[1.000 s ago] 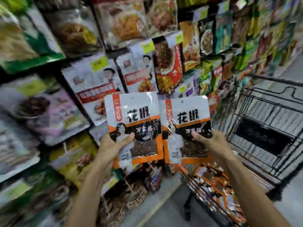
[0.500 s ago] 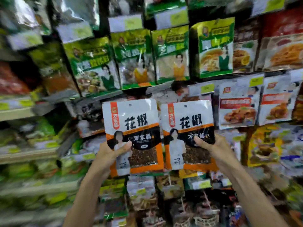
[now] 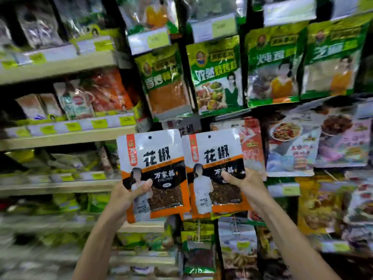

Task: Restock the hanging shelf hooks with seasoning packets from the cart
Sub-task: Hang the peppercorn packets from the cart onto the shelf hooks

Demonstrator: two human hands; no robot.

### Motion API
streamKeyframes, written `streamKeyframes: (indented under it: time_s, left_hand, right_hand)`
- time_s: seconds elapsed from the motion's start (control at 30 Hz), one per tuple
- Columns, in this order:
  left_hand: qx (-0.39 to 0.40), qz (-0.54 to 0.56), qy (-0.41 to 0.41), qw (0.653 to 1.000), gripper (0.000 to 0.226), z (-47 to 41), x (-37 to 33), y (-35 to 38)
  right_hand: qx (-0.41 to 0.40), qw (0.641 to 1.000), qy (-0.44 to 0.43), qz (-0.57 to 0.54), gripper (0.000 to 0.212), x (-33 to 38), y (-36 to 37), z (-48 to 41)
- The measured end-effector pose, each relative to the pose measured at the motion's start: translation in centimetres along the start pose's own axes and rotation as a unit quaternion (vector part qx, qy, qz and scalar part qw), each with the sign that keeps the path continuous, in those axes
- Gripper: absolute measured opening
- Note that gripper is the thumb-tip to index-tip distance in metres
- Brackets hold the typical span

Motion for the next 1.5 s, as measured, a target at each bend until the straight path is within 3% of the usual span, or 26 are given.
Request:
streamKeyframes:
  time_s: [0.1,0.2,0.27,0.37,0.53,0.67,0.8,1.1,1.23,1.43,1.5]
  left_hand:
    - [-0.027,0.002,0.003,1.0,0.031,-1.0,0.1,-2.7]
    - [-0.031,0.0,0.012,0.999,0.005,-1.3,0.0,-3.9]
    - [-0.036,-0.001,0.022,0.999,0.016,-1.6,0.1,-4.4]
    - [-0.04,0.022,0.012,0.999,0.004,-2.6,0.7,-5.0]
    - [-0.032,0.046,0.016,0.998,0.017,-3.8,0.5,-4.9]
    - [-0.026,0.06,0.008,0.998,0.014,-4.9,0.7,-4.5]
    - [0.003,0.076,-0.009,0.997,0.021,-5.7,1.1,-3.8]
    - [-0.004,0.099,0.004,0.995,0.058,-6.1,0.5,-3.9]
    - [-0.003,0.083,0.014,0.996,0.041,-6.6,0.7,-4.0]
    - [-0.001,0.074,0.014,0.997,0.033,-7.5,1.0,-4.1]
    - [-0.002,0.071,0.016,0.997,0.036,-7.8,1.1,-4.1]
  right_hand:
    - [0.036,0.999,-0.021,-0.011,0.022,0.4,3.8,-1.9]
    - [0.028,0.999,-0.013,-0.013,0.013,-0.3,6.1,-4.2]
    - [0.02,1.0,-0.01,-0.002,0.008,-0.7,7.0,-5.6]
    - [0.001,1.0,0.0,0.022,0.011,-1.1,7.8,-7.3]
    - [-0.009,1.0,0.022,0.008,0.011,-1.4,8.7,-8.3]
    - [-0.007,1.0,0.023,-0.01,0.01,-1.5,9.2,-8.8]
    - [-0.004,0.999,0.026,-0.026,0.031,-1.7,9.7,-9.3]
    - [-0.005,0.998,0.038,-0.046,0.03,-3.6,9.7,-9.1]
    - [-0.011,0.999,0.036,-0.038,0.024,-3.8,9.8,-9.5]
    - [-0.022,0.999,0.04,-0.024,0.067,-5.1,10.2,-12.0]
    - [-0.031,0.998,0.039,-0.023,0.072,-5.4,10.4,-13.2]
Point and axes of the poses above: each hand's wrist, its own z-axis away from the middle knuckle, its own y-axis out of the palm, x = y × z, the point moved 6 cm from there along -z, towards the middle knuckle, and after that the axes turned 14 degrees about -y, right-handed, at the moved point
